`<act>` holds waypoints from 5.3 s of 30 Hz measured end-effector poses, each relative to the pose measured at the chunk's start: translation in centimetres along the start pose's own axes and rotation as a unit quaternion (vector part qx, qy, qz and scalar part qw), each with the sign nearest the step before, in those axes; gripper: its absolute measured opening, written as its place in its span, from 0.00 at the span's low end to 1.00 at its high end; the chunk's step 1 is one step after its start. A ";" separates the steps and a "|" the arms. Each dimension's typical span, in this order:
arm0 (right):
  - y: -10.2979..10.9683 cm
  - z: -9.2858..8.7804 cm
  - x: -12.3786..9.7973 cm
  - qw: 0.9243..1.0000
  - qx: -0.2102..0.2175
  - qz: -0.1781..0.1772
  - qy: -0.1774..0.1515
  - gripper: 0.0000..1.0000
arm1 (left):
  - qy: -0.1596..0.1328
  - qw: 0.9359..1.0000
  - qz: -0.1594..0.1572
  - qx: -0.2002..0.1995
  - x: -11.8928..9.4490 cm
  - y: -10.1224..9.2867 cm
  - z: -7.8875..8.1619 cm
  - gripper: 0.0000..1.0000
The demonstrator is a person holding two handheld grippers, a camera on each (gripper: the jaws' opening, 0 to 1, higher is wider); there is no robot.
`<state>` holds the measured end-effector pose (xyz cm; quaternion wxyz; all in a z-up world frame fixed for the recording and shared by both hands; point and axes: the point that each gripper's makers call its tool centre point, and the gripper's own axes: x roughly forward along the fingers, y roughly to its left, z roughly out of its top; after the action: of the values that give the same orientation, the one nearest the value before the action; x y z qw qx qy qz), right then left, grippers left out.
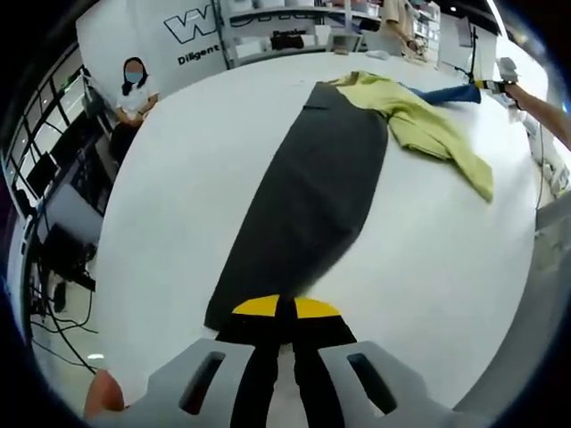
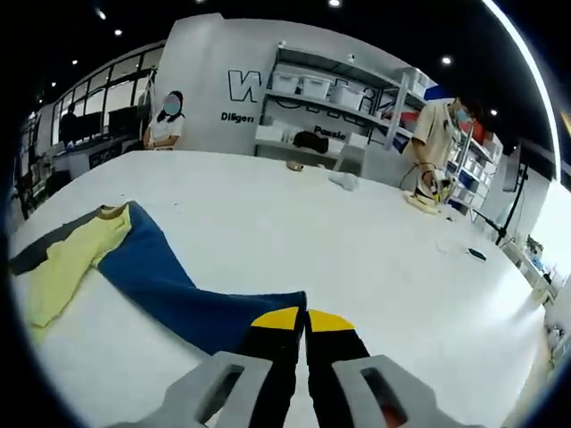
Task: Fold the garment on the visible template until the final outline fits inside the template.
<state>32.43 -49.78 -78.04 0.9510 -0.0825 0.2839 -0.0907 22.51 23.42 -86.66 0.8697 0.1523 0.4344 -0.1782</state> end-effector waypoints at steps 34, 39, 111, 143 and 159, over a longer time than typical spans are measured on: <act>0.5 -8.2 2.0 0.989 -0.031 -0.001 0.145 0.00 | 0.010 1.000 0.011 0.007 -0.3 0.8 0.1 0.00; 0.3 -8.2 2.2 0.990 -0.027 -0.002 0.142 0.00 | 0.009 1.000 0.010 -0.002 -0.5 1.0 0.1 0.06; 28.3 6.2 -20.8 0.955 -0.122 0.205 -0.175 0.05 | -0.142 0.957 -0.252 0.018 -5.2 -23.8 11.2 0.43; 31.6 2.4 -22.1 0.950 -0.114 0.226 -0.183 0.37 | -0.056 0.984 -0.171 0.001 2.1 -26.0 9.0 0.28; 31.4 2.4 -21.8 0.952 -0.106 0.221 -0.185 0.40 | -0.093 0.986 -0.122 0.067 2.5 -26.7 8.9 0.11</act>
<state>19.80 -14.28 -71.16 0.9690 -0.1329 0.1216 0.1691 18.31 -4.54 -86.47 0.8659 0.1390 0.3542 -0.3247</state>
